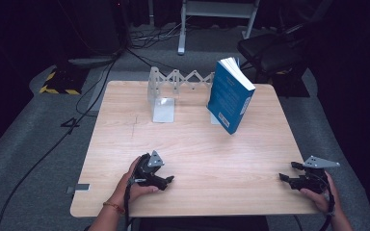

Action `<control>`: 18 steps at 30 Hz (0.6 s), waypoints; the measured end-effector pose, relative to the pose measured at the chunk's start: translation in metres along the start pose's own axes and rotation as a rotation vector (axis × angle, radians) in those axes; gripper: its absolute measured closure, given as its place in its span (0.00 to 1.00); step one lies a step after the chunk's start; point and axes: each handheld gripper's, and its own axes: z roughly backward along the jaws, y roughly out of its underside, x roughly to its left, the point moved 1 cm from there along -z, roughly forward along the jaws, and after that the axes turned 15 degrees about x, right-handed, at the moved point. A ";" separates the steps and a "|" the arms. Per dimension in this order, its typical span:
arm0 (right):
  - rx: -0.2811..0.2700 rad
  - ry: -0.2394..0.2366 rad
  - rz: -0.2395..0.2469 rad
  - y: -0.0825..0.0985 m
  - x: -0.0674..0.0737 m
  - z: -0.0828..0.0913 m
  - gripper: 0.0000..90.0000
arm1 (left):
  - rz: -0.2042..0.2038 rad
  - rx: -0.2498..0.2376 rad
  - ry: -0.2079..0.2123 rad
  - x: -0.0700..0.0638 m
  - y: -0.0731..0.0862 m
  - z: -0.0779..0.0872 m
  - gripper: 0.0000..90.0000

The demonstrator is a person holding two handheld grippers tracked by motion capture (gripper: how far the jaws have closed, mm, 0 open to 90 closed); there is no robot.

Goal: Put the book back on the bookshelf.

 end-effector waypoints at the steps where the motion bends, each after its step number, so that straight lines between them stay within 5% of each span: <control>1: 0.000 0.000 -0.001 0.000 0.000 0.000 0.23 | 0.000 0.000 0.000 0.000 0.000 0.000 0.15; 18: 0.001 0.022 -0.017 -0.001 0.001 0.000 0.21 | 0.001 0.000 -0.001 0.000 0.000 0.000 0.15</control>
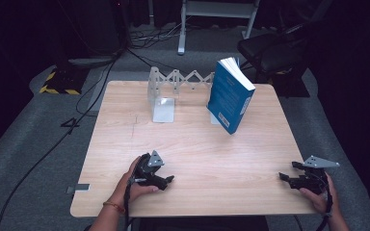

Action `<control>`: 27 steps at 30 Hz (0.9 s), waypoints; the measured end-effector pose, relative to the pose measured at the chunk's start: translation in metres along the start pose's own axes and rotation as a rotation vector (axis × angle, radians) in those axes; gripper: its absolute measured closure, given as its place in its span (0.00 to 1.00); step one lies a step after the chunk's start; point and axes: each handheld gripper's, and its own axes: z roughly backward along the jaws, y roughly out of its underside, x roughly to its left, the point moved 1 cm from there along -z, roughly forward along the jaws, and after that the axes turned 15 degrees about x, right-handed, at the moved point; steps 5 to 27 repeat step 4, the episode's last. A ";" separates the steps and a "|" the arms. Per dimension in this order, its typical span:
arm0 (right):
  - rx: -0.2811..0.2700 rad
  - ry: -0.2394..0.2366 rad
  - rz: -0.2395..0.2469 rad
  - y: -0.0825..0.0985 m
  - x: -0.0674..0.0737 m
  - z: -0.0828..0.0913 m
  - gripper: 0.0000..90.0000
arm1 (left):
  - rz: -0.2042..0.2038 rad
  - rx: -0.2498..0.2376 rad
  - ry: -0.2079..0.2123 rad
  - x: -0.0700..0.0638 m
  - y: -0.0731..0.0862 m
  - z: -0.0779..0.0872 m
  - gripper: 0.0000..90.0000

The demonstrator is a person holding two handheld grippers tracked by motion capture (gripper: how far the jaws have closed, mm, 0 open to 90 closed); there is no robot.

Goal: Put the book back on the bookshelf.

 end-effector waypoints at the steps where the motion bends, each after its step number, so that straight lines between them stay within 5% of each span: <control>1: 0.001 -0.001 -0.003 0.000 0.000 0.000 0.21 | 0.000 0.000 0.000 0.000 0.000 0.000 0.15; 27: 0.001 0.000 -0.005 0.000 0.000 0.000 0.21 | 0.000 0.000 0.000 0.000 0.000 0.000 0.15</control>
